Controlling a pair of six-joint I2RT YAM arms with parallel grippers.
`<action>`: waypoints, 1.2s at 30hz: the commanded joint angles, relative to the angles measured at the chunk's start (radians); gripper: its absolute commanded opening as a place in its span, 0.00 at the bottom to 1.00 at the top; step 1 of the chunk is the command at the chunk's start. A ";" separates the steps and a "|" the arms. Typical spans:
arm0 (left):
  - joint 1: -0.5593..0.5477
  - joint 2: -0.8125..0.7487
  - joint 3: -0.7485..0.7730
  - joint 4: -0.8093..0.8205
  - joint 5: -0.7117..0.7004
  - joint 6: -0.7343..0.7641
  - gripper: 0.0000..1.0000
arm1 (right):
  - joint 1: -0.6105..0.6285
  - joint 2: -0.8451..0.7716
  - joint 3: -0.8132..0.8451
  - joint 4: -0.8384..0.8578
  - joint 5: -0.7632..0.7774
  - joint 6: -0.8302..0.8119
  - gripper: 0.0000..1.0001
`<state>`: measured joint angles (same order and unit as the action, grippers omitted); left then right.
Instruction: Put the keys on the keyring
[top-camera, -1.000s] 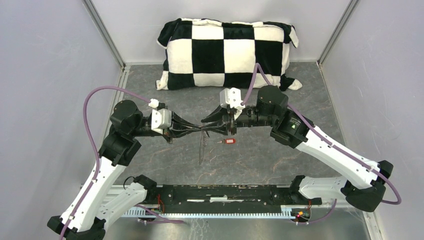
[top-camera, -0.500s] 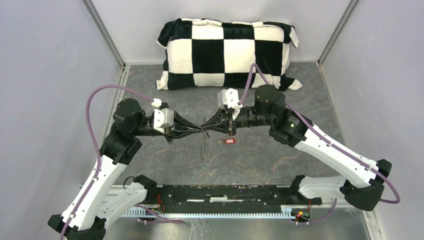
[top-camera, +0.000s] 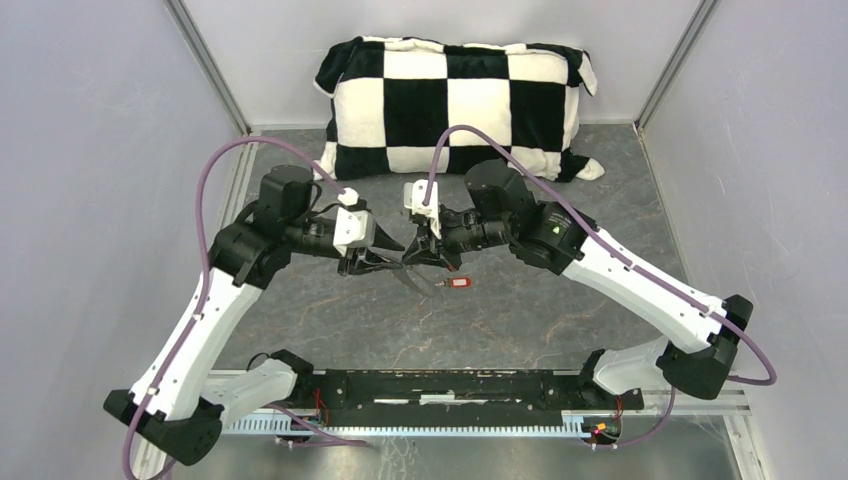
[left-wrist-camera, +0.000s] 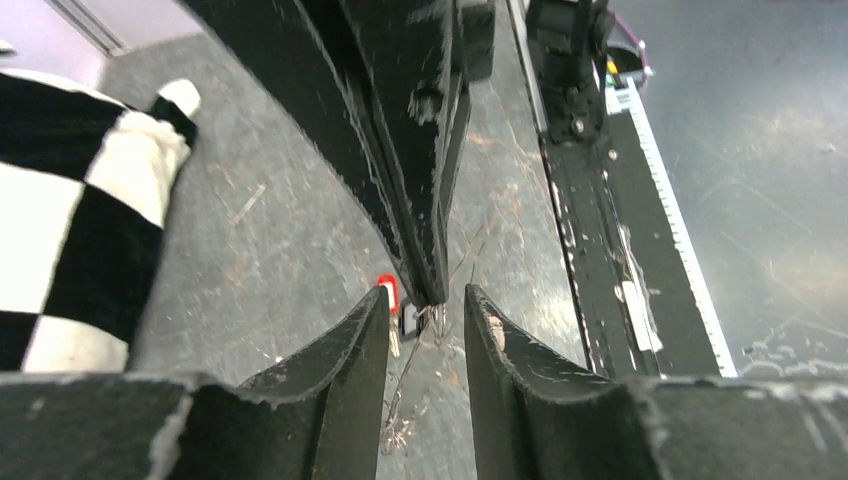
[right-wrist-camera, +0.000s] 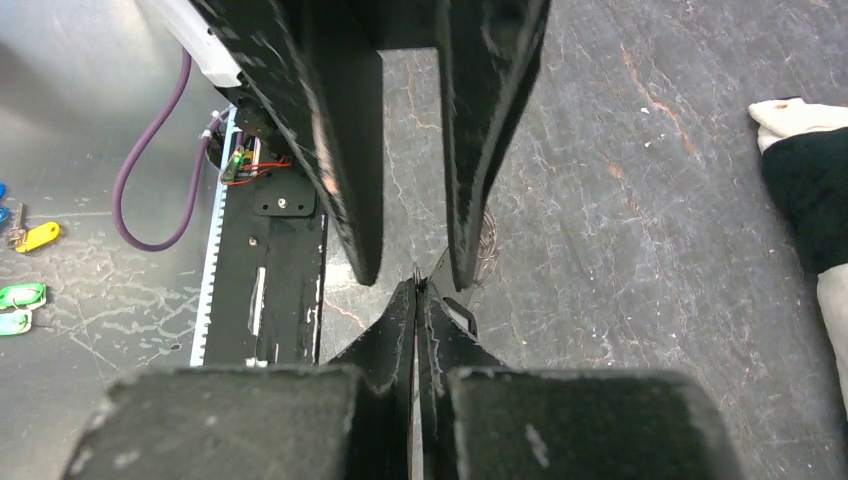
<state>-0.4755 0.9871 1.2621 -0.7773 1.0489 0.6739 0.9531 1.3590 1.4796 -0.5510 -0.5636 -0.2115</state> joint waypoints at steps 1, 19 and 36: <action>0.002 0.045 0.059 -0.234 -0.036 0.243 0.40 | 0.016 0.001 0.073 -0.033 0.022 -0.032 0.01; 0.000 0.022 0.028 -0.211 -0.059 0.248 0.24 | 0.079 0.067 0.147 -0.079 0.114 -0.037 0.00; -0.009 -0.053 -0.051 -0.133 -0.169 0.250 0.31 | 0.097 0.053 0.111 -0.002 0.131 0.014 0.00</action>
<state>-0.4801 0.9592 1.2362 -0.9821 0.9287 0.9440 1.0409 1.4288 1.5745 -0.6308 -0.4419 -0.2142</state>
